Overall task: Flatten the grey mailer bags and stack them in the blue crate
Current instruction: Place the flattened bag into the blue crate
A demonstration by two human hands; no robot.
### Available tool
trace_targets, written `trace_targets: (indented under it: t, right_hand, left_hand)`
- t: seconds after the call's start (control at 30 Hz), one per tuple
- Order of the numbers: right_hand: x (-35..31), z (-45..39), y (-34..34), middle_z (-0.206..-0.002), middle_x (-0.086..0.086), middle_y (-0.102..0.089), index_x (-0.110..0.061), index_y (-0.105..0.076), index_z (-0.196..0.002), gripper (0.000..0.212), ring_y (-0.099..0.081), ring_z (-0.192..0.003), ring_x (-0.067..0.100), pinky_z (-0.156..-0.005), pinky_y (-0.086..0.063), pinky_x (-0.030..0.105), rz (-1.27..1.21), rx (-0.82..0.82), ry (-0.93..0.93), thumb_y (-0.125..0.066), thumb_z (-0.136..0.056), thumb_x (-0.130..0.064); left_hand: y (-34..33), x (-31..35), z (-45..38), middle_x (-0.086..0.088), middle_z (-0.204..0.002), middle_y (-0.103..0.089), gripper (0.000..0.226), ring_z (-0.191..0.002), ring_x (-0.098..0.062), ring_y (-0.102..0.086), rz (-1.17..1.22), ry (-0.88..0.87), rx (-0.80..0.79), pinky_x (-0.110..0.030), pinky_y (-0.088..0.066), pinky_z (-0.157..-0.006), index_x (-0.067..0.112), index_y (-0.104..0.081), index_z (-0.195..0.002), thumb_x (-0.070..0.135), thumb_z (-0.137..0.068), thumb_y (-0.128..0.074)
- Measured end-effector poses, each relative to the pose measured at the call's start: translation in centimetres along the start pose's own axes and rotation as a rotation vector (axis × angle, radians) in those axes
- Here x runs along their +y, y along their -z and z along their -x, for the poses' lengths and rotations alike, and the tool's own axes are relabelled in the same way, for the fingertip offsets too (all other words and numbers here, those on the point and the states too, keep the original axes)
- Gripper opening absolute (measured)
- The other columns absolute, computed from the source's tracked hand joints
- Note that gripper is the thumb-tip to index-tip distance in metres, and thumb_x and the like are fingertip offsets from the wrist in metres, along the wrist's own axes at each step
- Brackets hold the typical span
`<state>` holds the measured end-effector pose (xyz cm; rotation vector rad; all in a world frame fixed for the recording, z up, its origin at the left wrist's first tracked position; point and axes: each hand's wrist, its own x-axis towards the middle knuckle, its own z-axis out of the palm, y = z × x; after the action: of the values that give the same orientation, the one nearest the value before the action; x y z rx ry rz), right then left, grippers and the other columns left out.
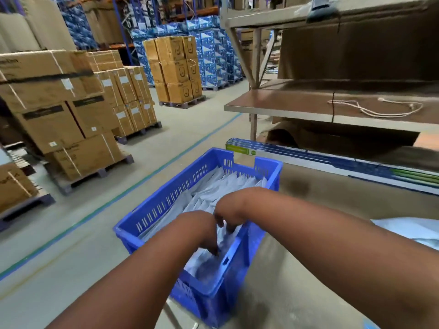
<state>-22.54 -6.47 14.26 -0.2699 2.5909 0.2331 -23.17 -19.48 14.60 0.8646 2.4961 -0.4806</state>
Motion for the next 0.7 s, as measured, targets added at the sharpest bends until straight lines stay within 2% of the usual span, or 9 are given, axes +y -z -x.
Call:
trace_targets:
  t: [0.07,0.13,0.2,0.27,0.33,0.4,0.53,0.6,0.7]
  right_hand:
    - [0.9,2.7,0.3,-0.123,0.0,-0.069,-0.022,-0.064,-0.136,0.044,-0.064,-0.092,0.021,-0.076,-0.046,0.032,-0.099,0.055,-0.026,-0.076,-0.096,-0.037]
    - [2.1,6.1,0.7,-0.108,-0.003,-0.069,-0.023,-0.065,-0.135,0.045,-0.061,-0.086,0.021,-0.075,-0.044,0.031,-0.151,0.136,-0.074,-0.074,-0.096,-0.044]
    - [3.7,10.2,1.1,-0.084,-0.006,-0.063,-0.02,-0.064,-0.131,0.044,-0.06,-0.07,0.019,-0.063,-0.041,0.031,-0.174,0.221,-0.142,-0.072,-0.096,-0.047]
    - [5.4,14.4,1.0,-0.078,-0.006,-0.06,-0.02,-0.062,-0.127,0.041,-0.061,-0.073,0.021,-0.064,-0.041,0.032,-0.177,0.299,-0.199,-0.071,-0.097,-0.046]
    - [7.4,17.7,-0.5,-0.093,-0.001,-0.069,-0.023,-0.063,-0.117,0.031,-0.066,-0.086,0.025,-0.071,-0.049,0.033,-0.2,0.375,-0.245,-0.072,-0.094,-0.042]
    - [9.6,20.7,-3.1,-0.109,0.003,-0.073,-0.023,-0.066,-0.11,0.029,-0.069,-0.092,0.026,-0.079,-0.058,0.038,-0.251,0.436,-0.325,-0.075,-0.086,-0.039]
    - [12.7,27.3,-10.6,-0.122,0.002,-0.071,-0.029,-0.063,-0.125,0.047,-0.068,-0.106,0.029,-0.09,-0.059,0.041,-0.366,0.478,-0.465,-0.078,-0.081,-0.039]
    - [13.7,29.9,-15.4,-0.131,0.006,-0.067,-0.025,-0.059,-0.133,0.057,-0.065,-0.117,0.032,-0.097,-0.056,0.042,-0.441,0.46,-0.529,-0.079,-0.082,-0.041]
    - [14.7,32.7,-23.0,-0.139,0.006,-0.058,-0.023,-0.049,-0.141,0.073,-0.059,-0.126,0.032,-0.1,-0.053,0.043,-0.59,0.432,-0.63,-0.08,-0.08,-0.047]
  left_hand:
    - [2.1,0.9,0.8,0.014,-0.068,-0.057,0.048,-0.085,-0.017,-0.067,0.011,-0.065,0.093,-0.034,-0.053,-0.084,0.027,-0.068,-0.11,0.065,-0.082,-0.08]
    - [4.4,2.4,1.9,0.014,-0.081,-0.055,0.064,-0.102,-0.02,-0.065,-0.02,-0.12,0.2,-0.035,-0.05,-0.084,0.032,-0.065,-0.131,0.069,-0.081,-0.078]
    - [6.7,4.4,3.2,0.013,-0.087,-0.055,0.062,-0.099,-0.021,-0.06,-0.056,-0.153,0.329,-0.035,-0.048,-0.08,0.033,-0.066,-0.131,0.071,-0.083,-0.074]
    - [8.6,7.2,4.1,0.009,-0.09,-0.06,0.054,-0.097,-0.021,-0.06,-0.076,-0.199,0.445,-0.035,-0.05,-0.078,0.032,-0.068,-0.122,0.07,-0.084,-0.071]
    - [10.0,10.7,4.7,0.006,-0.089,-0.059,0.048,-0.098,-0.025,-0.066,-0.09,-0.239,0.52,-0.035,-0.053,-0.077,0.031,-0.068,-0.112,0.068,-0.082,-0.071]
    - [10.5,14.9,4.7,0.0,-0.101,-0.066,0.047,-0.101,-0.027,-0.068,-0.083,-0.286,0.541,-0.037,-0.056,-0.079,0.026,-0.068,-0.108,0.064,-0.08,-0.072]
    - [9.1,23.7,3.4,-0.006,-0.137,-0.059,0.086,-0.129,-0.031,-0.056,-0.071,-0.446,0.563,-0.044,-0.053,-0.103,0.025,-0.059,-0.138,0.074,-0.068,-0.073]
    - [7.7,28.4,2.6,-0.006,-0.147,-0.052,0.103,-0.136,-0.032,-0.051,-0.103,-0.503,0.545,-0.048,-0.051,-0.106,0.025,-0.055,-0.142,0.083,-0.058,-0.068]
    - [5.1,35.5,1.7,-0.007,-0.159,-0.041,0.112,-0.139,-0.033,-0.047,-0.226,-0.589,0.467,-0.05,-0.05,-0.108,0.023,-0.051,-0.147,0.089,-0.058,-0.069]
